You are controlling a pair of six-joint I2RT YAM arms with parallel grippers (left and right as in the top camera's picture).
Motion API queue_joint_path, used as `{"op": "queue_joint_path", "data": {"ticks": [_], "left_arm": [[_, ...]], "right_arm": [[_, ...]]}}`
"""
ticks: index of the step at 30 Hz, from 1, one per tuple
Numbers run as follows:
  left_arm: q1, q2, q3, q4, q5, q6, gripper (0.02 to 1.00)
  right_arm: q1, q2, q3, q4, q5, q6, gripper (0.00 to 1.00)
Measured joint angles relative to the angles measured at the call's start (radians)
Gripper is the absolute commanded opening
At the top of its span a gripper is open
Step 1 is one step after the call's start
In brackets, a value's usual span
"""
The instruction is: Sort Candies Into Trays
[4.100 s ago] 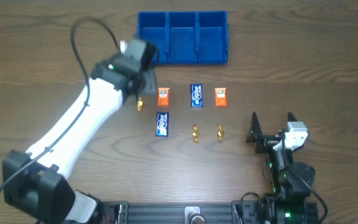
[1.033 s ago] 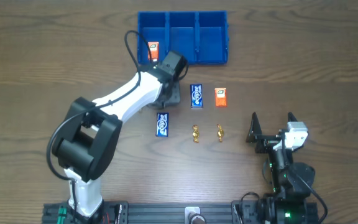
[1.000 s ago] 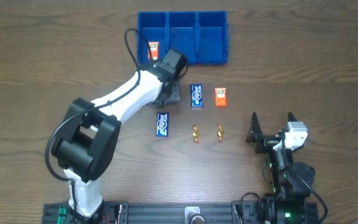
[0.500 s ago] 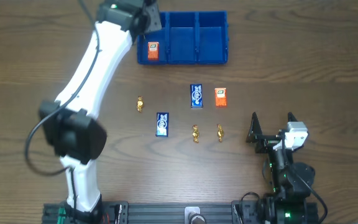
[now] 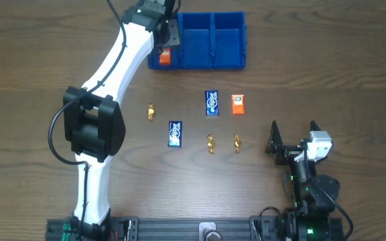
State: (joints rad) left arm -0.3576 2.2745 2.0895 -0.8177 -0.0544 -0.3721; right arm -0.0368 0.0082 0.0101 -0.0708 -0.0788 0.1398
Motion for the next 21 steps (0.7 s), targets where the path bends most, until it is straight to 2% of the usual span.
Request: {"op": "queue_joint_path", "data": {"ticks": [5, 8, 11, 16, 21], "left_arm": [[0.0, 0.0, 0.061, -0.089, -0.005, -0.001, 0.915], [-0.042, 0.0, 0.168, -0.17, -0.048, -0.04, 0.917], [-0.172, -0.011, 0.231, -0.183, -0.083, -0.101, 0.915], [-0.46, -0.014, 0.221, -0.207, -0.11, -0.246, 0.899], [-0.592, -0.015, 0.096, -0.203, -0.121, -0.356, 0.873]], "right_arm": [[0.0, 0.0, 0.0, 0.0, 0.0, 0.0, 0.998], [0.0, 0.0, 0.0, 0.0, 0.0, 0.0, 0.998], [0.0, 0.0, 0.0, 0.0, 0.0, 0.0, 0.998], [0.0, 0.0, 0.0, 0.0, 0.0, 0.0, 0.998], [0.0, 0.0, 0.0, 0.0, 0.0, 0.0, 0.998]]}}
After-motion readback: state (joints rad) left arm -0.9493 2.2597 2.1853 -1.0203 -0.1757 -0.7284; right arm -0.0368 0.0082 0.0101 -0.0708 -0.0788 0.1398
